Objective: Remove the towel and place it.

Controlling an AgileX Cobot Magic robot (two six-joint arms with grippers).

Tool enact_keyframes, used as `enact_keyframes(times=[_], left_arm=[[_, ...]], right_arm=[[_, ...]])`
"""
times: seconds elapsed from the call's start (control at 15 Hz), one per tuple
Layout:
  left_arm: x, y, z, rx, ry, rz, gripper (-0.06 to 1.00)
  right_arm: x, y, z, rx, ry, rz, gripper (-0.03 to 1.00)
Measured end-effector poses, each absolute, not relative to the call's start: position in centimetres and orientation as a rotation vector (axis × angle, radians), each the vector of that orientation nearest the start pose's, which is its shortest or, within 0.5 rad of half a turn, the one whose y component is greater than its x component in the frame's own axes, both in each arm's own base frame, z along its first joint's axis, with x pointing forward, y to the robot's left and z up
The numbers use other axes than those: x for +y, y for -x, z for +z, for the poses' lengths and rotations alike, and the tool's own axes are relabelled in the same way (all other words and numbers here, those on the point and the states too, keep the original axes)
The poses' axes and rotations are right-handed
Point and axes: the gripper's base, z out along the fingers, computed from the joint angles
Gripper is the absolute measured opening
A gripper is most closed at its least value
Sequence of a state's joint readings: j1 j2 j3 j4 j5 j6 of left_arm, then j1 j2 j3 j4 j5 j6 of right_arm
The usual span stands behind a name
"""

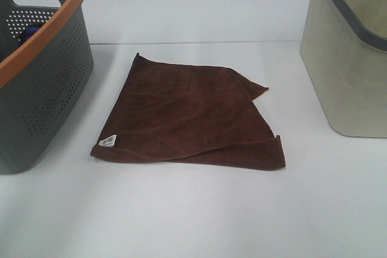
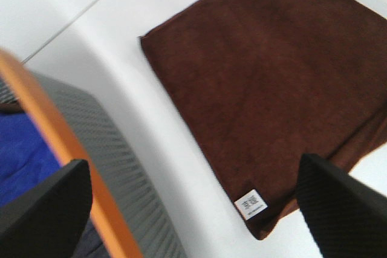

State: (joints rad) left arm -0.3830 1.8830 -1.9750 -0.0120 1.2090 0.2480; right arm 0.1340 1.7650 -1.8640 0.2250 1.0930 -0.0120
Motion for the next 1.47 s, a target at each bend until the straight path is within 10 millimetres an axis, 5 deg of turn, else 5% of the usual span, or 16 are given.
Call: enact_keyframes(times=[0.27, 0.47, 0.6, 0.8, 1.0, 1.13, 1.47], left_arm=[[-5.1, -38.8, 40.1, 2.501, -0.326, 0.007, 0.86], [2.3, -35.4, 41.9, 2.497, -0.058, 0.032, 0.86], [5.0, -31.1, 41.8, 2.525, 0.028, 0.070, 0.86], [5.4, -22.3, 41.7, 2.458, 0.105, 0.128, 0.86], [3.8, -15.7, 39.4, 2.385, 0.105, 0.155, 0.86], [3.1, -12.8, 37.6, 2.349, 0.111, 0.164, 0.86], [1.6, -10.0, 35.2, 2.326, -0.180, 0.287, 0.86]], right_arm=[[-0.6, -37.4, 41.0, 2.415, -0.115, 0.229, 0.69], [-1.6, -33.8, 40.5, 2.457, -0.108, 0.133, 0.69], [-1.3, -29.8, 40.4, 2.474, -0.082, 0.126, 0.69], [-0.6, -22.2, 40.2, 2.444, -0.074, 0.139, 0.69], [0.0, -14.9, 38.9, 2.384, -0.066, 0.132, 0.69], [-0.1, -10.8, 37.4, 2.326, -0.056, 0.064, 0.69], [-0.4, -5.6, 34.4, 2.217, -0.035, -0.059, 0.69]])
